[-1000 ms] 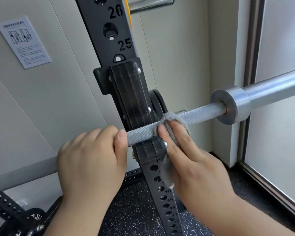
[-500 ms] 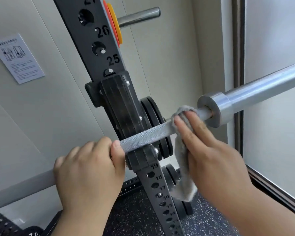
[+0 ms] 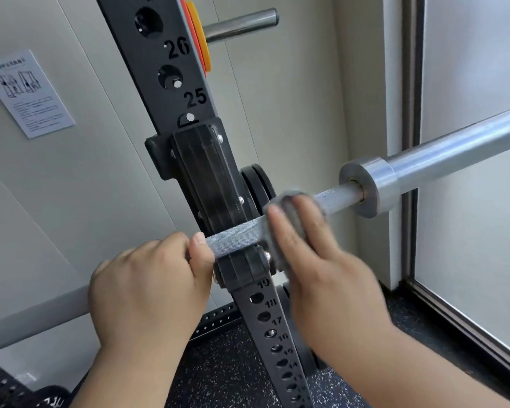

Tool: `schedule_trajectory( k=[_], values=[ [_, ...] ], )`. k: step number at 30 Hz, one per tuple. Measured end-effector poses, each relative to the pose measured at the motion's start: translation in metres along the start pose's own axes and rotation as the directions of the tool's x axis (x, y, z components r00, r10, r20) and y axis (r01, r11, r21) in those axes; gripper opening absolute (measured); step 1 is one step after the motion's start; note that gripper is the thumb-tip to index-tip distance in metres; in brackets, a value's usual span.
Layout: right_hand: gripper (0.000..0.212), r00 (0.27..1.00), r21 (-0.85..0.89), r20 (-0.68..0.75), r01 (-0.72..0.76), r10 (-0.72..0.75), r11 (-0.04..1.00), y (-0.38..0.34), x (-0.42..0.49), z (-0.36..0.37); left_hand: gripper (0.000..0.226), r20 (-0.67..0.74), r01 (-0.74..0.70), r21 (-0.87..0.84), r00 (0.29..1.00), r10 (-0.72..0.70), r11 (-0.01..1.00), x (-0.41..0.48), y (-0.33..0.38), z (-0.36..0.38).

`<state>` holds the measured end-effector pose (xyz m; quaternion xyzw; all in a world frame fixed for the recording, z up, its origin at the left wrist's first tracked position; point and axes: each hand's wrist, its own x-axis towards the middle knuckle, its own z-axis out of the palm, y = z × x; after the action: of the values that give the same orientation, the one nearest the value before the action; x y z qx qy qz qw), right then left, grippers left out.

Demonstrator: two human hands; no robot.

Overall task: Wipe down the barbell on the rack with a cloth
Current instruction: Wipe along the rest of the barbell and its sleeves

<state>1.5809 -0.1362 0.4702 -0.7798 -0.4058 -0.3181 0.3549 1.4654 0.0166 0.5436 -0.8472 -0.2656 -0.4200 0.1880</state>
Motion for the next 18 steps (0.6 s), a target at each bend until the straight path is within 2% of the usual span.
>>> schedule_trajectory(
  k=[2, 4, 9, 11, 13, 14, 16, 18],
  values=[
    [0.079, 0.997, 0.044, 0.043, 0.066, -0.068, 0.997, -0.009, -0.002, 0.002, 0.048, 0.0, -0.002, -0.005, 1.0, 0.002, 1.0, 0.0, 0.0, 0.0],
    [0.08, 0.993, -0.022, 0.05, 0.111, -0.11, 0.994, 0.001, 0.002, -0.005, 0.048, -0.006, -0.014, -0.012, 1.0, 0.014, 1.0, 0.0, -0.001, 0.0],
    [0.08, 0.998, -0.112, 0.063, 0.02, -0.013, 0.994, 0.019, -0.003, -0.007, 0.046, -0.037, -0.022, -0.021, 0.999, 0.021, 1.0, -0.002, -0.001, 0.001],
    [0.08, 0.992, -0.075, 0.129, 0.01, 0.0, 0.997, -0.002, -0.007, 0.003, 0.046, -0.043, -0.011, -0.029, 0.999, 0.01, 1.0, -0.003, 0.0, 0.002],
    [0.079, 0.996, 0.036, 0.086, 0.02, -0.023, 0.999, -0.011, -0.005, 0.005, 0.045, -0.046, -0.006, -0.037, 0.999, 0.004, 0.999, -0.002, 0.0, 0.001],
    [0.08, 0.996, 0.024, 0.077, 0.033, -0.035, 0.999, -0.006, -0.003, 0.001, 0.045, -0.047, -0.008, -0.038, 0.999, 0.007, 0.999, -0.001, 0.0, 0.001],
    [0.084, 0.994, -0.111, 0.09, 0.071, -0.061, 0.991, 0.014, 0.001, -0.008, 0.045, -0.047, -0.025, -0.034, 0.999, 0.023, 0.999, 0.0, -0.001, 0.001],
    [0.079, 0.997, -0.211, 0.082, 0.03, -0.013, 0.977, 0.037, 0.0, -0.016, 0.044, -0.055, -0.041, -0.052, 0.998, 0.039, 0.998, -0.001, -0.001, 0.002]
  ],
)
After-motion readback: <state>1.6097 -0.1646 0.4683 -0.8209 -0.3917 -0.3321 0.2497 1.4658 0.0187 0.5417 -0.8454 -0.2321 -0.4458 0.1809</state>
